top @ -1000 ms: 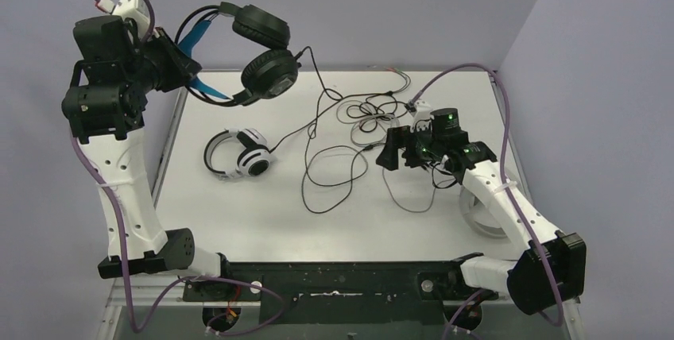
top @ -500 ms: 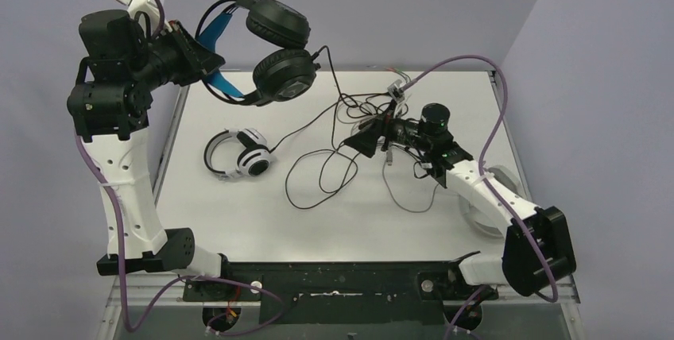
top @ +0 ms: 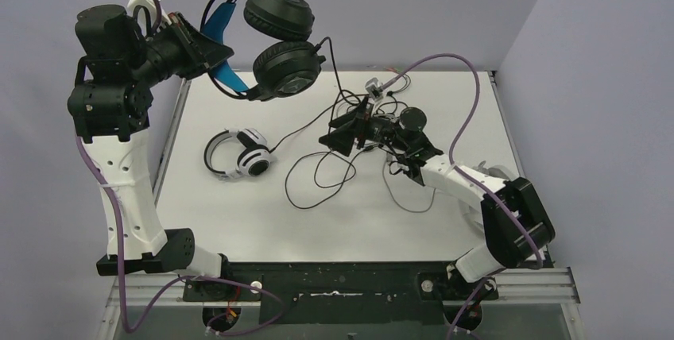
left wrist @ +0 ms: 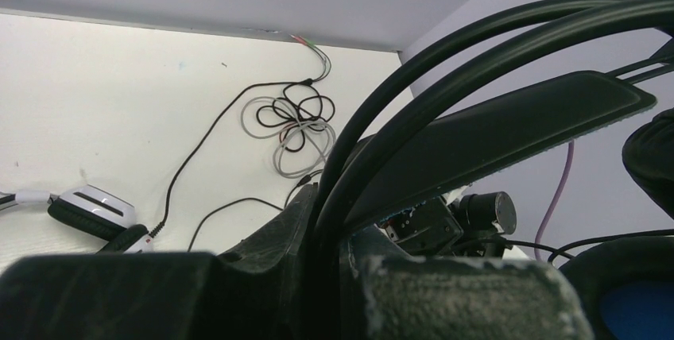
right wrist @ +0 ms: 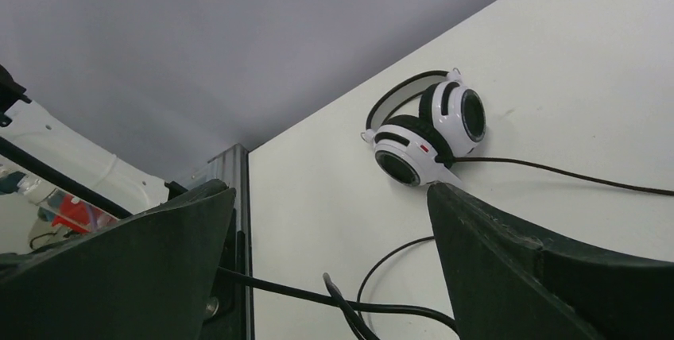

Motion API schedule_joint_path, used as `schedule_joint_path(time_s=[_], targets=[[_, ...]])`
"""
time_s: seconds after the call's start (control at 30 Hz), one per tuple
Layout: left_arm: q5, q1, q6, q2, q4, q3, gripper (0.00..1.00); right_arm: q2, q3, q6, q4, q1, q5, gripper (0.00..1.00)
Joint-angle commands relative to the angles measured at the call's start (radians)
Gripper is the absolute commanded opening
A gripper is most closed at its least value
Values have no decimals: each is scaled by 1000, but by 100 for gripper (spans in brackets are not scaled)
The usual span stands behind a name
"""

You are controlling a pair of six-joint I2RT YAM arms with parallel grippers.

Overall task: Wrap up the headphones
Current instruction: Straighten the headphones cable at the center of the board.

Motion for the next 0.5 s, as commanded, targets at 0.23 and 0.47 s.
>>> schedule_joint_path(time_s=[0.23, 0.47], targets=[[55, -1, -60, -37, 130, 55, 0, -246, -85, -168, -532, -186, 218, 100], [48, -1, -72, -51, 140, 40, 0, -353, -240, -65, -423, -109, 317, 99]])
